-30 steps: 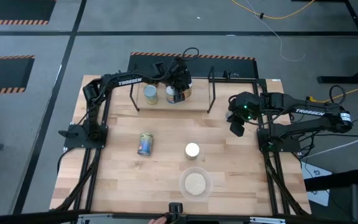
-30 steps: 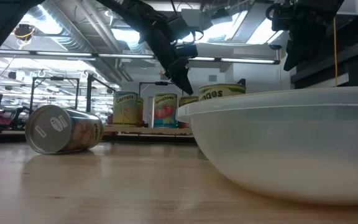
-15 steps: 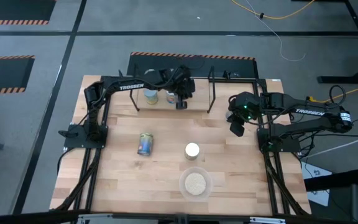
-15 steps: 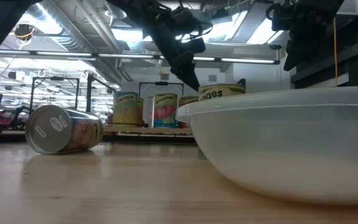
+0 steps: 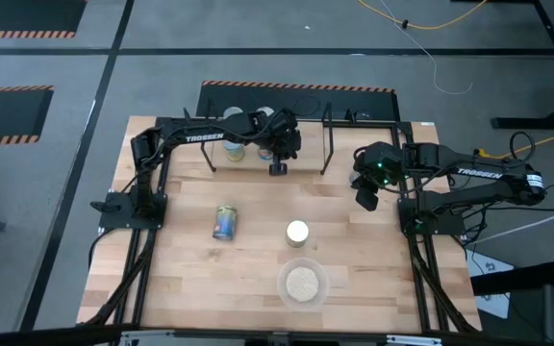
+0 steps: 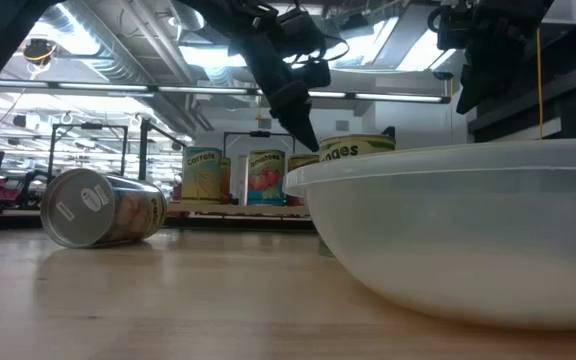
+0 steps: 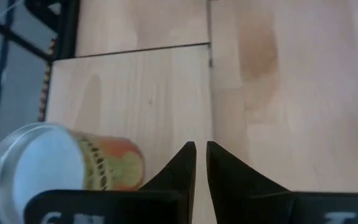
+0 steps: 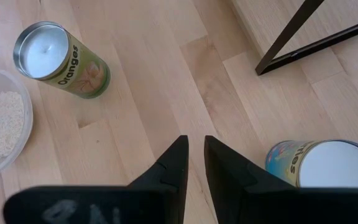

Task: Pick and place cans onto a shelf
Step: Put the canned pineapple on the shelf

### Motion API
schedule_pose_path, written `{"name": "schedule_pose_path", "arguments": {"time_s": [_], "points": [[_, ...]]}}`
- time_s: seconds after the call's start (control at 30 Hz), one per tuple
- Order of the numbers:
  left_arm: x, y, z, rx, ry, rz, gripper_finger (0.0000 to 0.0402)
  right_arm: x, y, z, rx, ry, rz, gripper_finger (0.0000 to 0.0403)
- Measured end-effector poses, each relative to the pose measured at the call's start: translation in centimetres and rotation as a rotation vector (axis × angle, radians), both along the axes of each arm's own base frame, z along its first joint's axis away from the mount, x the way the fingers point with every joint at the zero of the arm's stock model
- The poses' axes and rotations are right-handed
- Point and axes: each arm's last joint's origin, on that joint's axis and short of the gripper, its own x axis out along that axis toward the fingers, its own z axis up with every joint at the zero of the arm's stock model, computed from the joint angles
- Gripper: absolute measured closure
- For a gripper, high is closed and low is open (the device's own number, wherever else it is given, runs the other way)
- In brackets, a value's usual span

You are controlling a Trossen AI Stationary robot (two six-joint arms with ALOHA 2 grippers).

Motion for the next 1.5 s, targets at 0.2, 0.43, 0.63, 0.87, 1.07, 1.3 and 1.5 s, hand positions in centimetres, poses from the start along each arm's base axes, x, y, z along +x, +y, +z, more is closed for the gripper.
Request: {"name": "schedule_pose_path", "arguments": {"time_s": [0.2,0.43,0.63,0.87,1.07,1.3,1.5], "points": [[-0.2,0.4,0.0,0.065,0.025,0.058,0.0387,0.0,0.0,0.0,0.0,0.0,0.0,0.0345],[-0.7,1.7,0.0,0.077,0.032,0.099,0.04,0.0,0.0,0.0,0.0,0.0,0.0,0.0345],[-1.2,2.9,0.0,0.078,0.029,0.131,0.04,0.0,0.0,0.0,0.0,0.0,0.0,0.0345],[-1.3,3.8,-0.6,0.07,0.03,0.154,0.04,0.0,0.0,0.0,-0.002,0.001,0.003,0.0345],[-0.6,4.4,-1.5,0.083,0.013,0.164,0.0399,0.0,0.0,0.0,-0.002,0.0,0.003,0.0345],[-0.5,5.0,-1.7,0.128,0.012,0.207,0.0398,0.0,0.0,0.0,-0.013,-0.001,0.019,0.0345],[-0.5,5.2,-1.6,0.164,0.01,0.235,0.0398,0.0,0.0,0.0,-0.013,-0.002,0.019,0.0345]]}}
